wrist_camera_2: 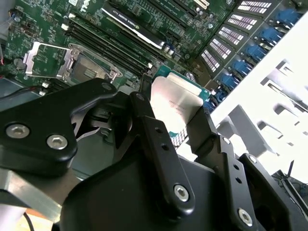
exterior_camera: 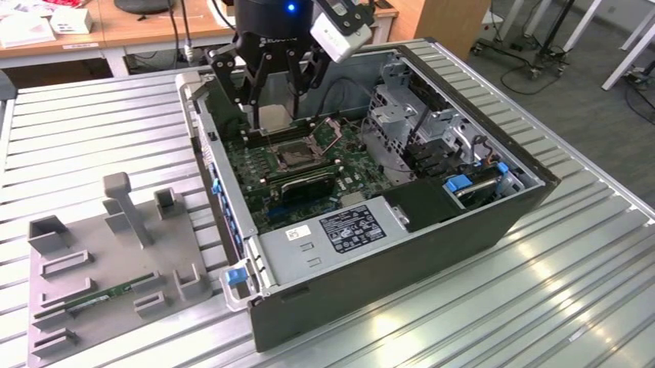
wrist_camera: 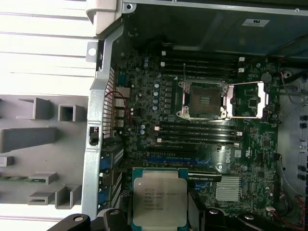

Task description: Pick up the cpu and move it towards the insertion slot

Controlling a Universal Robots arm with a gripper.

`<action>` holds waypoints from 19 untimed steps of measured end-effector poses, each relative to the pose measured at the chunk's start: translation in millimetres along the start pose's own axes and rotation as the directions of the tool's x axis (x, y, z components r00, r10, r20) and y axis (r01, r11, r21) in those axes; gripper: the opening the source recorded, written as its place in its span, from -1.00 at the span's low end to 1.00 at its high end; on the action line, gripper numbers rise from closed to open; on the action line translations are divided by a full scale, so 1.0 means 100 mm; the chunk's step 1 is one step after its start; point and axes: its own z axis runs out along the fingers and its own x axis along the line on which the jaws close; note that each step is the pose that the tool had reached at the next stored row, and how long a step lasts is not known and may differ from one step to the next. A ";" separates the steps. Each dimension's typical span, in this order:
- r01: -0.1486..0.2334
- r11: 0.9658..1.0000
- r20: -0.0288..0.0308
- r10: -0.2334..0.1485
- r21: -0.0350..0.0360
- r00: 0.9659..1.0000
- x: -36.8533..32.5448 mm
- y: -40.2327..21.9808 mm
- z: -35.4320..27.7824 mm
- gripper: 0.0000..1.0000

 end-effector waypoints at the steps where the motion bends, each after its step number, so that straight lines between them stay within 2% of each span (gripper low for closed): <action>1: 0.000 1.000 0.000 0.000 0.000 1.000 -0.004 0.000 0.000 0.09; 19: 0.000 1.000 0.000 0.000 0.000 1.000 -0.091 -0.004 0.000 0.09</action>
